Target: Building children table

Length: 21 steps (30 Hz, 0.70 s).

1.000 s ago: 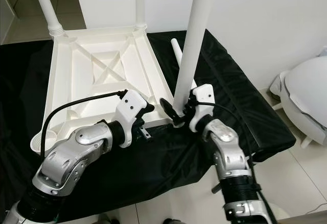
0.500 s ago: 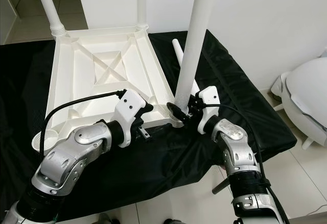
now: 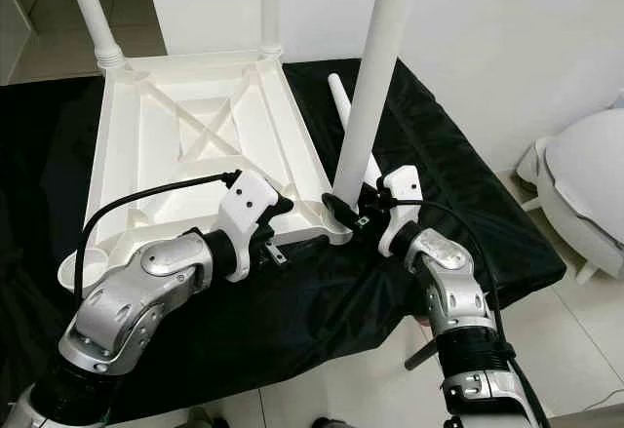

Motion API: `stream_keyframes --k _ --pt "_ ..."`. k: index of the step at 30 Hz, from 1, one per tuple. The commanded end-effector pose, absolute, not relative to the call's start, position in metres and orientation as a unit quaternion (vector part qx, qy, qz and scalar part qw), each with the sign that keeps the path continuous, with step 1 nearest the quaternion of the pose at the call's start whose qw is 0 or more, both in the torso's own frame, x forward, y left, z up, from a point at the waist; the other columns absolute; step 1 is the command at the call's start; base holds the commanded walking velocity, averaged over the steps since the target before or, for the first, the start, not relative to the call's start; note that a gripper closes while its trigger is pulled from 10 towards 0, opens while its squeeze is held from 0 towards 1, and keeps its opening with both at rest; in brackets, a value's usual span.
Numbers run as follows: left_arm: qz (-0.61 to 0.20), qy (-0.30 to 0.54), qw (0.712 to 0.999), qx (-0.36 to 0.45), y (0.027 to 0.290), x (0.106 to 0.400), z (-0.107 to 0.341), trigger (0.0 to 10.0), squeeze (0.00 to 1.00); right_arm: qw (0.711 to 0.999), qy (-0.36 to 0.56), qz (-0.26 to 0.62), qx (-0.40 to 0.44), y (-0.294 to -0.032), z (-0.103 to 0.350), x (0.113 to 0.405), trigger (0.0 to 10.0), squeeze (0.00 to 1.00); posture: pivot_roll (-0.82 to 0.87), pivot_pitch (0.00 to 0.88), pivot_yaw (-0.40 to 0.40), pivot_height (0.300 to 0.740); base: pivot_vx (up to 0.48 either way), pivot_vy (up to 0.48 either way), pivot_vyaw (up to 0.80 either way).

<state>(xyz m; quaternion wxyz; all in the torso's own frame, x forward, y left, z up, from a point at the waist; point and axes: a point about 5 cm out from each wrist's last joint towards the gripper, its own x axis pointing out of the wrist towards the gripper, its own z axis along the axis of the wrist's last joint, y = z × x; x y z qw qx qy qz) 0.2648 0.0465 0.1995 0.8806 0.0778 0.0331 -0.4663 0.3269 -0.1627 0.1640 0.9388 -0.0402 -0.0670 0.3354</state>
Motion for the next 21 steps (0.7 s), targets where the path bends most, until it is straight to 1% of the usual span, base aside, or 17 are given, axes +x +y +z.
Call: stream_keyframes --k 1,7,9,10,13,16,18,21 --pt "-0.47 0.039 0.878 0.077 0.046 0.263 0.198 10.0 0.0 0.942 -0.075 0.325 -0.022 -0.159 0.167 0.326 10.0 0.0 -0.02 0.103 -0.008 0.74 0.0 0.0 0.0" --pt "-0.47 0.039 0.878 0.076 0.046 0.263 0.198 10.0 0.0 0.949 -0.075 0.307 -0.019 -0.153 0.167 0.325 10.0 0.0 -0.02 0.103 -0.008 0.74 0.0 0.0 0.0" --pt "-0.47 0.041 0.878 0.076 0.046 0.262 0.197 10.0 0.0 0.961 -0.078 0.266 -0.011 -0.143 0.166 0.324 10.0 0.0 -0.02 0.106 -0.006 0.74 0.0 0.0 0.0" --pt "-0.47 0.041 0.878 0.076 0.046 0.262 0.197 10.0 0.0 0.961 -0.078 0.266 -0.011 -0.143 0.166 0.324 10.0 0.0 -0.02 0.106 -0.006 0.74 0.0 0.0 0.0" --pt "-0.47 0.042 0.878 0.076 0.047 0.262 0.197 10.0 0.0 0.974 -0.079 0.211 0.008 -0.134 0.167 0.322 10.0 0.0 -0.01 0.106 -0.003 0.74 0.0 0.0 0.0" --pt "-0.47 0.043 0.878 0.076 0.047 0.262 0.197 10.0 0.0 0.977 -0.078 0.199 0.013 -0.133 0.167 0.322 10.0 0.0 -0.01 0.106 -0.003 0.74 0.0 0.0 0.0" --pt "-0.471 0.044 0.878 0.076 0.047 0.262 0.196 10.0 0.0 0.984 -0.078 0.158 0.016 -0.128 0.169 0.321 10.0 0.0 -0.02 0.105 0.0 0.74 0.0 0.0 0.0" --pt "-0.472 0.044 0.877 0.076 0.047 0.262 0.197 10.0 0.0 0.995 -0.073 0.071 0.022 -0.122 0.169 0.32 10.0 0.0 -0.02 0.105 0.001 0.74 0.0 0.0 0.0"
